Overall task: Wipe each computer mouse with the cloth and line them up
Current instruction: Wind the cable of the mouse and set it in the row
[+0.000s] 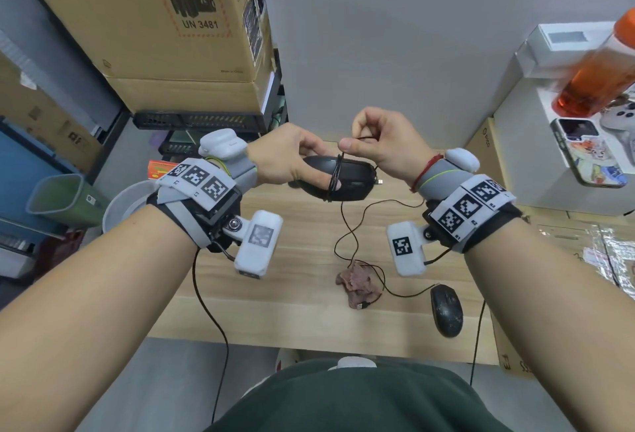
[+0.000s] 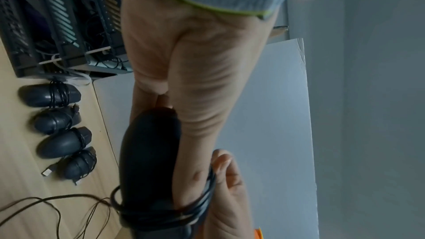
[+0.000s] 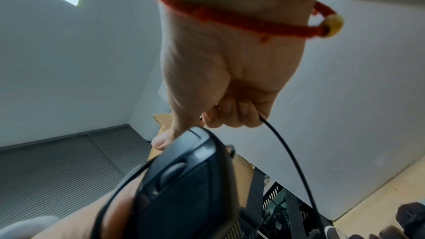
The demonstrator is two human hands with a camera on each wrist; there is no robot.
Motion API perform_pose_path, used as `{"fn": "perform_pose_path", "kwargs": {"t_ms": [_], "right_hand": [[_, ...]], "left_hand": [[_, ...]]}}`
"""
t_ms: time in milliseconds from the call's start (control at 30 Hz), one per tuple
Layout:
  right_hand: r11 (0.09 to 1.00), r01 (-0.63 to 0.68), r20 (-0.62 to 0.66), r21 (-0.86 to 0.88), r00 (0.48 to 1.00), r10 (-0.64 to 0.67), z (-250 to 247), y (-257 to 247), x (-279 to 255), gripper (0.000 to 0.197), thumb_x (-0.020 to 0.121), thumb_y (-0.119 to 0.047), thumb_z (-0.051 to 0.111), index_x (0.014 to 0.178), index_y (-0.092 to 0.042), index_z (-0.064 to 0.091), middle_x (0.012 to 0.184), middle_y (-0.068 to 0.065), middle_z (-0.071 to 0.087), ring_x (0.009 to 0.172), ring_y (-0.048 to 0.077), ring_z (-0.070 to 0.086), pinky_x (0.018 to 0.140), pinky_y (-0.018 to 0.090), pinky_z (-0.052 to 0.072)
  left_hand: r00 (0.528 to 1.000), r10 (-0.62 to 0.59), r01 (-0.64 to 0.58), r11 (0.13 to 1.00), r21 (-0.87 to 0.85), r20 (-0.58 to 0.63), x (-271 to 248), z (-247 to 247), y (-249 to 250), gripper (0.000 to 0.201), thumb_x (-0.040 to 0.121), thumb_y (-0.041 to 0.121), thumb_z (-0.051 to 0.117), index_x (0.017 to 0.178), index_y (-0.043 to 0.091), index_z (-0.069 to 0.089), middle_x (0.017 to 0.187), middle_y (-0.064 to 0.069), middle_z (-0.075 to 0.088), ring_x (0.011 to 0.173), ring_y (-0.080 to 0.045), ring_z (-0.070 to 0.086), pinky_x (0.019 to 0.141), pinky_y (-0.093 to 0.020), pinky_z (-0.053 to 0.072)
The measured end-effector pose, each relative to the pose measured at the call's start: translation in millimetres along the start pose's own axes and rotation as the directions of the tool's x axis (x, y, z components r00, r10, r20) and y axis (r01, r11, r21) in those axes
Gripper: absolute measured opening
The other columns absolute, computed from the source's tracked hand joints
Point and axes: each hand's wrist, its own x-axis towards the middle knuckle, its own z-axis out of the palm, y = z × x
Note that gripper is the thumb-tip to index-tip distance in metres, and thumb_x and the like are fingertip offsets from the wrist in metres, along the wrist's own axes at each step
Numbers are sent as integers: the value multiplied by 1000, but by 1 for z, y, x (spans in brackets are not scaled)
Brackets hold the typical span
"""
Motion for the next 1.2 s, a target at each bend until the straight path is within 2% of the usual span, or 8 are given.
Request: {"fn": "perform_pose_path", "kwargs": {"t_ms": [167, 267, 367, 600, 833, 933, 1033, 1200], "right_hand": [[990, -103, -3, 98, 995, 104, 4, 8, -5, 26, 76, -49, 73, 70, -26, 64, 69, 15, 49, 64, 26, 43, 60, 40, 33], [980, -197, 12, 5, 980, 197, 9, 21, -5, 18, 83, -32, 63, 75, -16, 67, 65, 25, 61, 59, 26, 56, 59, 42, 41], [982, -169, 61, -79, 983, 174, 19, 29, -13, 34, 100, -29, 51, 70, -17, 63, 47, -4, 51, 44, 9, 43, 49, 26, 36], [980, -112, 192, -162, 971, 143, 23, 0, -20, 36, 101, -30, 56, 70, -18, 69, 63, -8, 67, 52, 7, 50, 58, 21, 42], [985, -28, 144, -170, 988, 53, 10, -17, -11, 34, 92, -49, 59, 73, -23, 70, 60, 24, 63, 47, 47, 55, 44, 49, 45], [979, -39, 100, -202, 993, 60, 7, -15, -7, 33, 94, -42, 63, 70, -22, 69, 47, 2, 53, 40, 24, 48, 48, 33, 38], [982, -58, 41, -182, 997, 66, 6, -11, -3, 27, 94, -34, 67, 73, -17, 69, 44, -13, 44, 39, 4, 39, 49, 23, 35], [996, -67, 6, -53, 998, 67, 5, 1, -3, 30, 92, -28, 70, 81, 0, 65, 67, 9, 53, 53, 10, 46, 55, 25, 38]], "left_hand": [[999, 2, 5, 987, -164, 44, -3, 6, 4, 53, 48, 41, 97, 94, 22, 79, 100, -21, 74, 87, -28, 58, 81, -50, 45], [999, 31, -38, 955, -295, -28, -2, 6, 6, 45, 56, 36, 94, 95, 22, 78, 95, -24, 73, 84, -35, 59, 71, -47, 39], [974, 18, -114, 902, -416, -228, 5, 3, 6, 51, 61, 31, 96, 104, 12, 76, 103, -25, 74, 94, -38, 67, 91, -60, 50], [854, -105, 73, 994, -83, -509, 14, -13, -26, 51, 49, 47, 97, 91, 25, 79, 87, 6, 78, 84, -13, 74, 80, -32, 61], [934, -70, 160, 959, 235, -351, 12, -5, -25, 40, 56, 39, 96, 90, 29, 77, 80, 10, 74, 75, -9, 69, 66, -25, 56], [975, -55, 116, 952, 284, -213, 11, -1, -15, 32, 59, 36, 96, 82, 32, 75, 70, 13, 72, 66, -5, 67, 64, -22, 54], [996, -42, 55, 981, 185, -73, 8, 3, -10, 41, 53, 39, 96, 88, 26, 77, 87, 2, 78, 90, -25, 74, 89, -40, 59], [998, 3, -4, 1000, 12, 62, 2, 6, -2, 48, 55, 27, 98, 97, 17, 77, 102, -8, 77, 99, -26, 72, 102, -44, 53]]}}
